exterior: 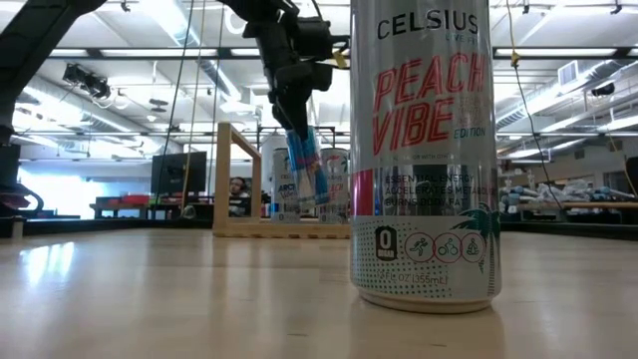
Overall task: Place canned beverage on shelf
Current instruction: Put the blue soda can into the shelf
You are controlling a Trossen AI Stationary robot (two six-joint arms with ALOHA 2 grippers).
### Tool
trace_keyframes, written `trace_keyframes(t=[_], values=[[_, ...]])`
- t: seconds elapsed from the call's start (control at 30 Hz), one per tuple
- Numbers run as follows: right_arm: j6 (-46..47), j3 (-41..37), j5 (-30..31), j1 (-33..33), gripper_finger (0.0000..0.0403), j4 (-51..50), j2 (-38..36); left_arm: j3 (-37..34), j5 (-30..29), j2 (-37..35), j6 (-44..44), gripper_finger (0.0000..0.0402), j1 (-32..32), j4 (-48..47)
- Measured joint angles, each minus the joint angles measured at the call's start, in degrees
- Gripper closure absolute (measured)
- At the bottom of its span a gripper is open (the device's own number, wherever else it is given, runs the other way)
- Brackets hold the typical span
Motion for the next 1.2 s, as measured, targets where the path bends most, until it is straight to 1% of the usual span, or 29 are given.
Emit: trace_keyframes(t=[0.27, 0.4, 0.6, 0.97, 1.03, 1.2], values=[[0.0, 0.0, -0.2, 0.0, 0.0115, 0.0, 0.0, 0.0, 0.4, 0.6, 0.6, 0.0125, -0.2, 0.0], [0.0, 0.0, -0.2, 0.0, 0.0115, 0.0, 0.0, 0.0, 2.4, 1.7, 0.4, 0.0124, -0.1, -0.4], [0.0, 0.0, -0.2, 0.1, 0.0115, -0.3, 0.0, 0.0, 2.8, 2.4, 0.5, 0.0123, -0.1, -2.1], [0.0, 0.0, -0.2, 0.2, 0.0115, -0.5, 0.0, 0.1, 2.6, 2.3, 0.5, 0.0123, 0.1, -1.9], [0.0, 0.0, -0.2, 0.2, 0.0115, -0.5, 0.0, 1.2, 2.5, 2.2, 0.5, 0.0122, 0.1, -3.2], [-0.5, 0.0, -0.2, 0.2, 0.0115, -0.5, 0.0, 7.5, 2.5, 2.1, 0.5, 0.0122, 0.1, -7.1]])
